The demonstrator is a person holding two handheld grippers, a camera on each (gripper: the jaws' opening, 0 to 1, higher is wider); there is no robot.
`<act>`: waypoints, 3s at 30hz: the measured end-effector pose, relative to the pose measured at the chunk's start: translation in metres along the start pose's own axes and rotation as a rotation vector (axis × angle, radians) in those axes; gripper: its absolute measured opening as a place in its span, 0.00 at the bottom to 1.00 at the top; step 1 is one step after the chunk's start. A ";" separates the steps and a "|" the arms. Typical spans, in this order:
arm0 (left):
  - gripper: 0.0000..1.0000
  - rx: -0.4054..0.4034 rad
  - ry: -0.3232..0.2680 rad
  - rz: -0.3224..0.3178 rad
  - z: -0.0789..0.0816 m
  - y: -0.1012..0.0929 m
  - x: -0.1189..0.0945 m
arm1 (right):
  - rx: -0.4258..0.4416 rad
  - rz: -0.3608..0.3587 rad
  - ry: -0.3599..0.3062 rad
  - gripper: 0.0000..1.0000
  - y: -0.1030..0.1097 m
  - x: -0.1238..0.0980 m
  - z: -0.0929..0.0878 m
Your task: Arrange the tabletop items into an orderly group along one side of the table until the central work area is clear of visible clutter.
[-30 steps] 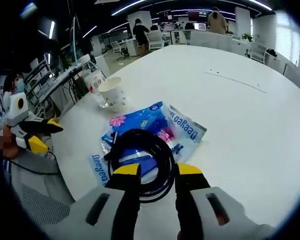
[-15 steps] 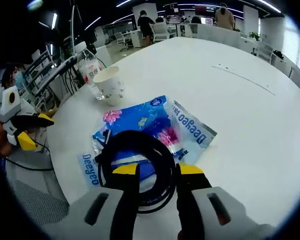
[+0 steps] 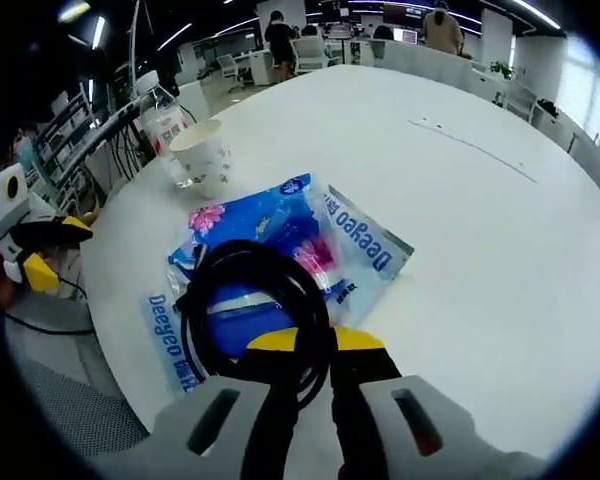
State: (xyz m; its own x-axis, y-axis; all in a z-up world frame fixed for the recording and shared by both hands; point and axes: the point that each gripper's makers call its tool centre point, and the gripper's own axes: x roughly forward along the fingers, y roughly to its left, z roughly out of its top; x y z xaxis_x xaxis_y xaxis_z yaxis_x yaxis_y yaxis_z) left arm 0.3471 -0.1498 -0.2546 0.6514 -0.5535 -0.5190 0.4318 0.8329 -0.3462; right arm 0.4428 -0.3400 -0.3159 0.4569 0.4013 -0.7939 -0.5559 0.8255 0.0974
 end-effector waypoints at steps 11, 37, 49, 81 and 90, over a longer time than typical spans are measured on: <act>0.48 0.004 0.001 0.002 0.000 0.000 0.001 | -0.026 -0.007 -0.082 0.05 0.015 -0.027 0.007; 0.48 0.010 0.013 -0.007 -0.002 -0.003 0.003 | -0.091 0.009 -0.231 0.00 0.029 -0.075 0.046; 0.48 0.010 0.009 -0.006 -0.001 -0.004 0.003 | -0.058 -0.027 -0.283 0.00 0.018 -0.107 0.050; 0.47 0.010 0.012 -0.002 -0.002 -0.003 0.002 | 0.133 -0.136 -0.225 0.00 -0.045 -0.132 -0.013; 0.48 0.005 0.009 -0.001 -0.002 -0.002 0.002 | 0.154 -0.170 -0.162 0.00 -0.059 -0.122 -0.031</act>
State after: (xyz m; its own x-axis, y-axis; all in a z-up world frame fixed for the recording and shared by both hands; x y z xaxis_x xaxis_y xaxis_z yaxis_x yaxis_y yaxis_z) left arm 0.3462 -0.1528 -0.2559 0.6454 -0.5545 -0.5254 0.4357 0.8322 -0.3431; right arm 0.3989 -0.4501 -0.2437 0.6464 0.2999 -0.7015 -0.3551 0.9321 0.0713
